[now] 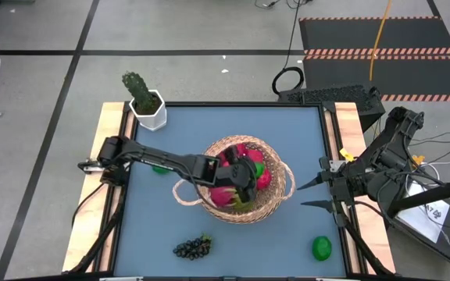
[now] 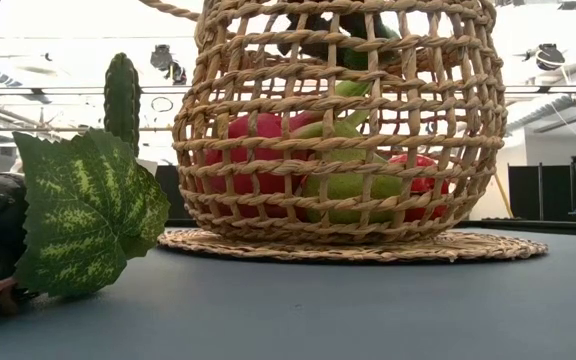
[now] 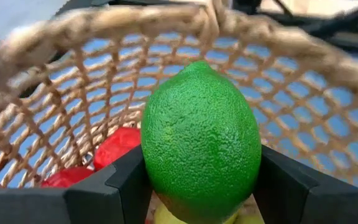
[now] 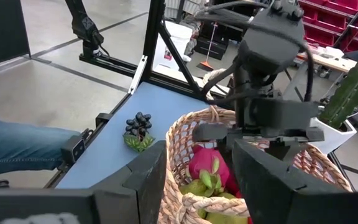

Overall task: Build produce basket
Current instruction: Put the middle dark green lime into the brown basket, then put the bottom dark green lime into the brown basket

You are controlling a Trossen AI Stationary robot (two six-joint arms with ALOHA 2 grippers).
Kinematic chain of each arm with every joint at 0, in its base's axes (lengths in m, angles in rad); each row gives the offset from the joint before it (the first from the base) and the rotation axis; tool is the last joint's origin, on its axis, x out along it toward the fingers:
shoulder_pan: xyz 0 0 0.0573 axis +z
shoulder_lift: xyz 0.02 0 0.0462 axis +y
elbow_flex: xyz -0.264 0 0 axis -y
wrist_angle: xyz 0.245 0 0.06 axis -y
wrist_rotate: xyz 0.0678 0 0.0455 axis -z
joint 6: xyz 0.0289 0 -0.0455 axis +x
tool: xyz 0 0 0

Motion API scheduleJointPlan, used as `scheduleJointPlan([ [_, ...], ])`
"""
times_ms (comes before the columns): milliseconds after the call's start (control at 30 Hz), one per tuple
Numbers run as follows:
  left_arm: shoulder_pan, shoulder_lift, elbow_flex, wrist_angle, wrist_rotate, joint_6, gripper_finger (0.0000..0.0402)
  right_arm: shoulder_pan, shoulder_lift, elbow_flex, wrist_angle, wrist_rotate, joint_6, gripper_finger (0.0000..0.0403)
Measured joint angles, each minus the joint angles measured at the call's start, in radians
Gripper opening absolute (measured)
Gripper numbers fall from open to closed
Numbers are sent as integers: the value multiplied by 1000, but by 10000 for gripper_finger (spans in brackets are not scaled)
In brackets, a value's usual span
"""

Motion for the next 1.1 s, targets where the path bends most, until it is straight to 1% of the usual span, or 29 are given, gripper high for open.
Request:
scheduleJointPlan([
  [500, -1, 70, -1, -15, 19, 154, 230, 0, 0, 0, 3, 0, -3, 180],
  [833, 16, 79, -1, -13, 18, 127, 232, 0, 0, 0, 3, 0, -3, 180],
  [900, 15, 79, -1, -13, 18, 125, 241, 0, 0, 0, 3, 0, -3, 180],
  [967, 14, 79, -1, -13, 16, 120, 259, 0, 0, 0, 3, 0, -3, 180],
  [1100, 15, 79, -1, -13, -15, 111, 313, 0, 0, 0, 3, 0, -3, 180],
])
